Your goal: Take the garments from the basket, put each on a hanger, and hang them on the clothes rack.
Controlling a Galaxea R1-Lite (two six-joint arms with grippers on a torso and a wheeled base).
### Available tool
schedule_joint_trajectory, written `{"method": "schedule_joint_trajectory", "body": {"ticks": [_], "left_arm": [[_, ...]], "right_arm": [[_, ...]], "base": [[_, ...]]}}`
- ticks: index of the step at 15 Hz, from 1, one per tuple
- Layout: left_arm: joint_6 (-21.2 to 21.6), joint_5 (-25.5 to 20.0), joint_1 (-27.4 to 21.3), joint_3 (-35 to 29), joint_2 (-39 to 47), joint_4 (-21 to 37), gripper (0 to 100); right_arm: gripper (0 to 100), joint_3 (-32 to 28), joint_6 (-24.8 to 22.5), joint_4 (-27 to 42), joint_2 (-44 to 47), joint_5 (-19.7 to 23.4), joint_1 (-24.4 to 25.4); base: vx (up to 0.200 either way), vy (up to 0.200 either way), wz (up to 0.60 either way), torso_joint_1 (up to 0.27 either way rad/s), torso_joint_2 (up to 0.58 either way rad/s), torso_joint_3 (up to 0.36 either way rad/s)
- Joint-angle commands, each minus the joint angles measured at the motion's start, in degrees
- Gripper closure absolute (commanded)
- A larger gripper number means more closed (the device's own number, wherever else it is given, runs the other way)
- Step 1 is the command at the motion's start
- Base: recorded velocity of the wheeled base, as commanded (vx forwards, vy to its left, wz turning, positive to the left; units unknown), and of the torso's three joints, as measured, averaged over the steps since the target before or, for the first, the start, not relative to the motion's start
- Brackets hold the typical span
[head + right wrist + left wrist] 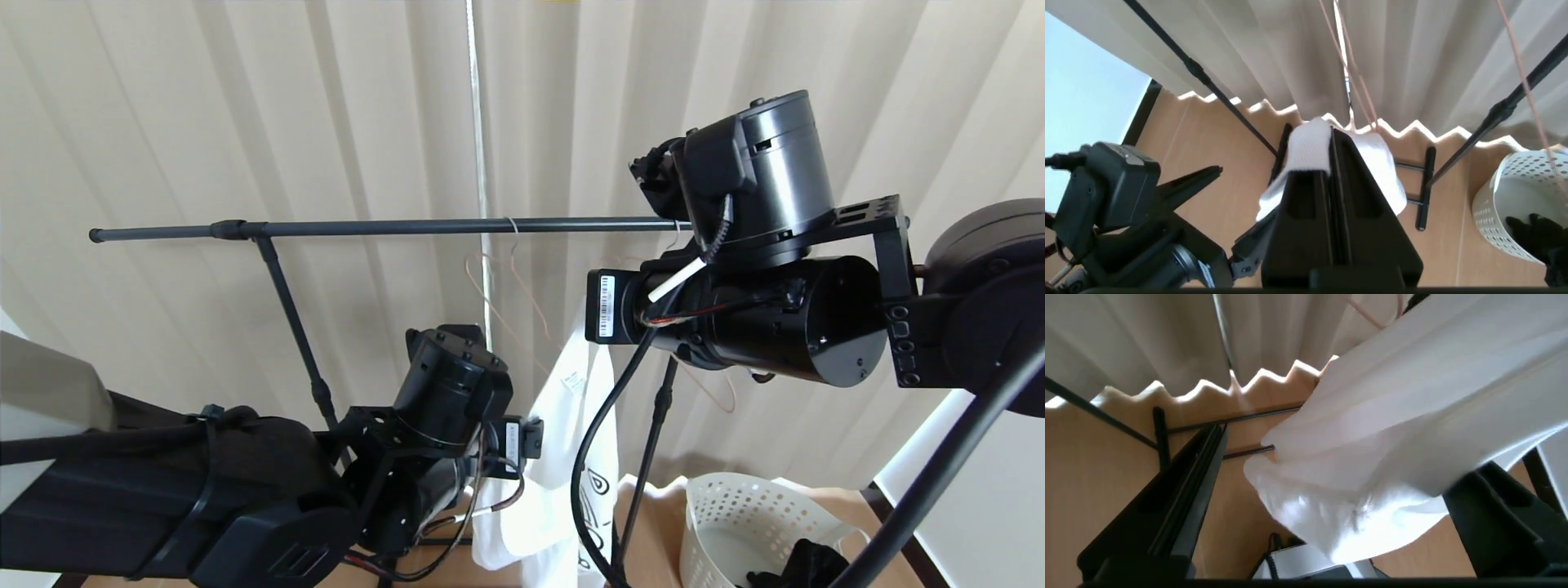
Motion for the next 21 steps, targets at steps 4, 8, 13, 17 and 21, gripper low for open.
{"method": "schedule_joint_trajectory", "body": {"ticks": [4, 8, 13, 17, 21], "left_arm": [[0.06, 1.11, 1.76, 1.16, -0.07, -0.05, 0], [-0.03, 1.2, 2.03, 1.34, -0.16, 0.04, 0], [-0.03, 1.2, 2.82, 2.04, 1.69, -0.05, 0], [-0.03, 1.2, 2.47, 1.95, 3.09, -0.05, 100], [0.23, 1.11, 2.64, 0.72, -0.86, -0.67, 100]], "right_arm": [[100, 3.6, 0.01, -0.49, -3.44, -0.23, -1.21], [100, 5.44, 0.01, -0.49, -4.93, -0.23, -2.7], [100, 8.78, -0.34, -0.31, -9.68, -0.23, -3.05], [100, 10.45, -0.43, -0.4, -11.17, -0.14, -3.84], [100, 11.69, -1.31, -0.49, -11.09, -0.14, -5.51]], "base": [[0.0, 0.0, 0.0, 0.0, 0.0, 0.0], [0.0, 0.0, 0.0, 0.0, 0.0, 0.0], [0.0, 0.0, 0.0, 0.0, 0.0, 0.0], [0.0, 0.0, 0.0, 0.0, 0.0, 0.0], [0.0, 0.0, 0.0, 0.0, 0.0, 0.0]]}}
